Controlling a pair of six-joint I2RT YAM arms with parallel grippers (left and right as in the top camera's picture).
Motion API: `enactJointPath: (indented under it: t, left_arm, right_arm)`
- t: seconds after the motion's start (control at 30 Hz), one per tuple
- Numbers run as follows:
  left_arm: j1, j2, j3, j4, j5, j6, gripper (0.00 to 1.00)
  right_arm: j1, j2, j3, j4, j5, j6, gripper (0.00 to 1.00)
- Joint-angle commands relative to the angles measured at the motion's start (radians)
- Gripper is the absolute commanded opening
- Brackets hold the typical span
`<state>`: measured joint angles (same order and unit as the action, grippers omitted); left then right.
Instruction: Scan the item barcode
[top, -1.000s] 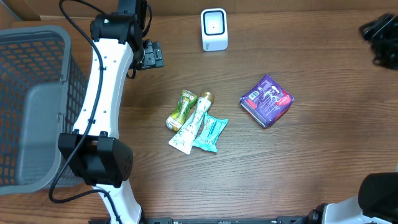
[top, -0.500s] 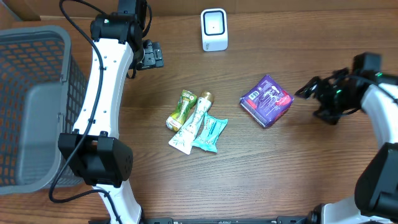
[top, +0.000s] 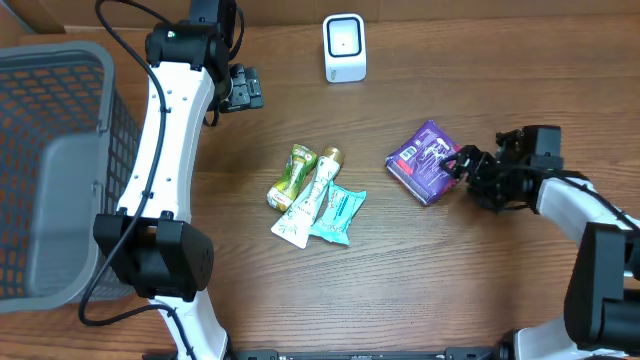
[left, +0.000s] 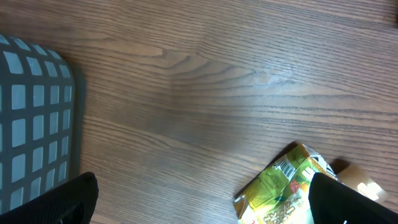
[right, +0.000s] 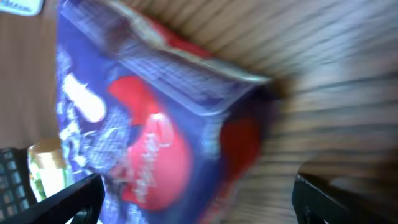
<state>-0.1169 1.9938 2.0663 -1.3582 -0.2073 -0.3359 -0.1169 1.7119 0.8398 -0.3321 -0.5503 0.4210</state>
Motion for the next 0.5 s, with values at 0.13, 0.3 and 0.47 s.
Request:
enactJointPath:
  t: [0.13, 0.3, 0.47]
  left_arm:
    - [-0.001, -0.019, 0.016, 0.001, -0.010, 0.007, 1.00]
    - [-0.001, -0.019, 0.016, 0.002, -0.010, 0.007, 1.00]
    - [-0.001, -0.019, 0.016, 0.001, -0.010, 0.007, 1.00]
  right_arm:
    - [0.094, 0.042, -0.039, 0.109, 0.060, 0.115, 0.88]
    - [0.108, 0.087, -0.039, 0.136, 0.060, 0.127, 0.39]
    - [0.095, 0.085, -0.039, 0.135, 0.045, 0.127, 0.26]
